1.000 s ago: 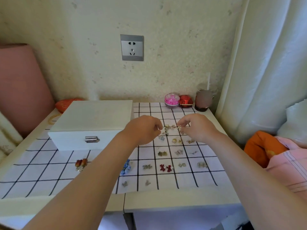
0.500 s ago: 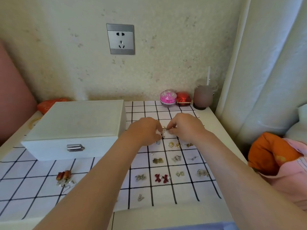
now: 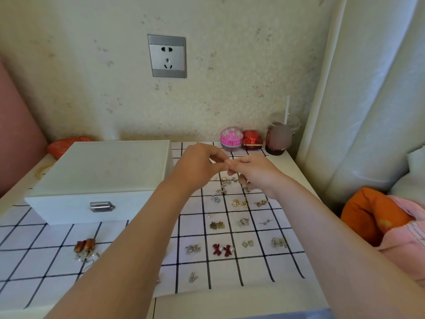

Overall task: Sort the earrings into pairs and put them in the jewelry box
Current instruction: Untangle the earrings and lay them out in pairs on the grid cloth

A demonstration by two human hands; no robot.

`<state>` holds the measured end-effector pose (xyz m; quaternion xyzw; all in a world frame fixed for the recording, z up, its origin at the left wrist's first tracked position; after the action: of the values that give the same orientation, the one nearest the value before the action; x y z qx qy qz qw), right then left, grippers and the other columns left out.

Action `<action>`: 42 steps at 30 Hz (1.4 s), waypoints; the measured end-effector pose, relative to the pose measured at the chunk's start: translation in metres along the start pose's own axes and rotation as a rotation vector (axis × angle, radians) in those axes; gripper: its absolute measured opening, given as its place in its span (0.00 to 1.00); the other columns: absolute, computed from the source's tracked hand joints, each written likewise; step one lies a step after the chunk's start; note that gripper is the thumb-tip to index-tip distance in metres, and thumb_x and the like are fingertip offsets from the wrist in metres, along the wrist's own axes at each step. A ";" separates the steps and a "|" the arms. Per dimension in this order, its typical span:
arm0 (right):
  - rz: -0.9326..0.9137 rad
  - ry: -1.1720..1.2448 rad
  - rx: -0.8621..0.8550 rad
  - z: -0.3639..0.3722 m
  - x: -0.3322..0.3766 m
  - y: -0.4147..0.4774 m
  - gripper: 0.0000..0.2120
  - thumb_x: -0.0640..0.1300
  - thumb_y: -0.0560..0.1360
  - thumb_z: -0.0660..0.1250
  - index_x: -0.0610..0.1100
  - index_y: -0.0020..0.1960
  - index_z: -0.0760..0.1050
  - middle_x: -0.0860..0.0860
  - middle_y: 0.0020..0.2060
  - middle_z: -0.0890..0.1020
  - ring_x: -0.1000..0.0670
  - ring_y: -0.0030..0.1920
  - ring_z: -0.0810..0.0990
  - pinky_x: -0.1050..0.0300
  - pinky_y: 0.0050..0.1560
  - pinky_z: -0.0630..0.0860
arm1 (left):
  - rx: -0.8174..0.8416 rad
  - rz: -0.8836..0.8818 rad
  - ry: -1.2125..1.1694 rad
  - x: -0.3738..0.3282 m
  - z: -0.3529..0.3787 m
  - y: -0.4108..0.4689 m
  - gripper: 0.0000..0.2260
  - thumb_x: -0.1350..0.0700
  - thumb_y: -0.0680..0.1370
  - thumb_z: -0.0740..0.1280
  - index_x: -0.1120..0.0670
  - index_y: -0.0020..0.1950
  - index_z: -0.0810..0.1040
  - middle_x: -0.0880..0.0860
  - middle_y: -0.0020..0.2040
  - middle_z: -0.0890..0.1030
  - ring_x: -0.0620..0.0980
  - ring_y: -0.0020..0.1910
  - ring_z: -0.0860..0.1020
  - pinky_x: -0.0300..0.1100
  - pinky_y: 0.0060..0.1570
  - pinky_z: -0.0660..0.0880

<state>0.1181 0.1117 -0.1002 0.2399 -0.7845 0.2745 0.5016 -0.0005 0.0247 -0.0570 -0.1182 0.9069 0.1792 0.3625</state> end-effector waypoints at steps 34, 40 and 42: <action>-0.226 -1.054 -0.167 0.049 0.022 0.022 0.10 0.49 0.80 0.64 0.52 0.52 0.84 0.52 0.48 0.84 0.47 0.48 0.82 0.56 0.43 0.75 | -0.049 -0.088 0.388 0.010 -0.033 -0.014 0.05 0.52 0.76 0.67 0.42 0.46 0.79 0.40 0.45 0.81 0.42 0.48 0.76 0.39 0.44 0.71; -0.220 -1.144 -0.176 0.054 0.029 0.018 0.09 0.47 0.80 0.64 0.51 0.54 0.83 0.52 0.49 0.84 0.47 0.48 0.82 0.56 0.41 0.72 | -0.051 -0.010 0.430 0.009 -0.041 -0.024 0.02 0.51 0.77 0.69 0.44 0.48 0.81 0.41 0.47 0.79 0.41 0.42 0.73 0.39 0.42 0.68; -0.277 -1.045 -0.179 0.053 0.038 0.008 0.09 0.48 0.79 0.66 0.52 0.53 0.84 0.54 0.48 0.84 0.49 0.48 0.82 0.57 0.42 0.72 | -0.055 0.029 0.426 0.005 -0.045 -0.029 0.02 0.51 0.77 0.69 0.44 0.48 0.81 0.41 0.46 0.79 0.41 0.39 0.72 0.38 0.40 0.67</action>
<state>0.0638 0.0783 -0.0852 0.4016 -0.9107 -0.0177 0.0950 -0.0213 -0.0201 -0.0371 -0.1500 0.9594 0.1800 0.1568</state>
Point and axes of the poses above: each hand's wrist, its own y-axis towards the middle knuckle, its own z-axis out of the palm, x = y × z, the point moved 8 cm from there along y, towards the middle knuckle
